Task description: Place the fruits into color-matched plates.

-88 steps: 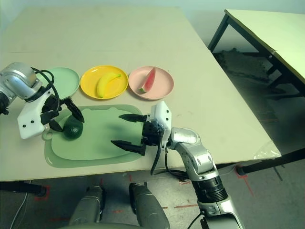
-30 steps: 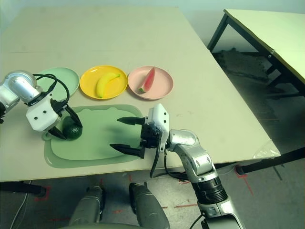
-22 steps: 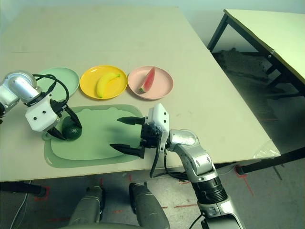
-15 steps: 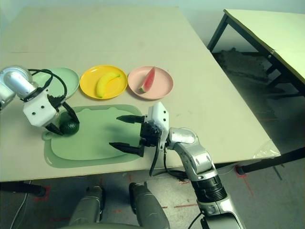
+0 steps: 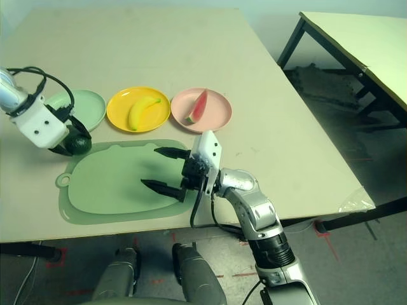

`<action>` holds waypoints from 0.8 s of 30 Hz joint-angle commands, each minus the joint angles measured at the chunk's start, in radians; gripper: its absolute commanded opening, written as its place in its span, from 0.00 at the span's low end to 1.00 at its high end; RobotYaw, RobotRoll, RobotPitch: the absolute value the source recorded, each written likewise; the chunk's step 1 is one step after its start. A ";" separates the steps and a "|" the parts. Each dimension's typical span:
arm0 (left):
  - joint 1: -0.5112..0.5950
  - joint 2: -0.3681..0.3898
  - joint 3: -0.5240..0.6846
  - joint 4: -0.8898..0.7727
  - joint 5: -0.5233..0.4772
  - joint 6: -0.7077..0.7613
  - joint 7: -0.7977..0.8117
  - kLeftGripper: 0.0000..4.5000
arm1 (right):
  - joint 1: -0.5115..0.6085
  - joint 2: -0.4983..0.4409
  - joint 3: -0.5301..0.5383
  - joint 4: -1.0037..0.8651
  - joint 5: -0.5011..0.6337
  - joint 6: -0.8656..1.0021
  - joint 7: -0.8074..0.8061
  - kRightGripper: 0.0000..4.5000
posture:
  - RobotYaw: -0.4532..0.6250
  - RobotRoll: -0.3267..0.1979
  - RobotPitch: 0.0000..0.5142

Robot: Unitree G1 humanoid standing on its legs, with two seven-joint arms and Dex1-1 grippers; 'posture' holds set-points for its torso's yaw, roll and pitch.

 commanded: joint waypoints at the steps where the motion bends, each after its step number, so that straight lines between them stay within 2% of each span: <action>1: -0.013 0.008 0.045 0.027 0.194 0.023 0.154 0.63 | 0.035 -0.002 -0.007 -0.032 -0.006 0.013 -0.039 1.00 | 0.29 0.62 0.36; 8: -0.016 0.014 0.022 0.037 0.584 0.121 0.618 0.63 | 0.094 0.000 0.005 -0.108 0.006 0.049 -0.094 1.00 | 0.27 0.62 0.39; 12: -0.011 0.001 0.000 0.047 0.750 0.182 0.837 0.63 | 0.104 -0.009 -0.001 -0.132 0.012 0.069 -0.105 1.00 | 0.27 0.62 0.40; 18: 0.017 -0.017 -0.001 0.067 0.884 0.233 1.005 0.63 | 0.095 -0.030 -0.015 -0.139 0.023 0.090 -0.104 1.00 | 0.27 0.62 0.42; 24: 0.045 -0.030 0.018 0.076 0.941 0.251 1.071 0.63 | 0.093 -0.048 -0.019 -0.144 0.031 0.098 -0.101 1.00 | 0.26 0.62 0.44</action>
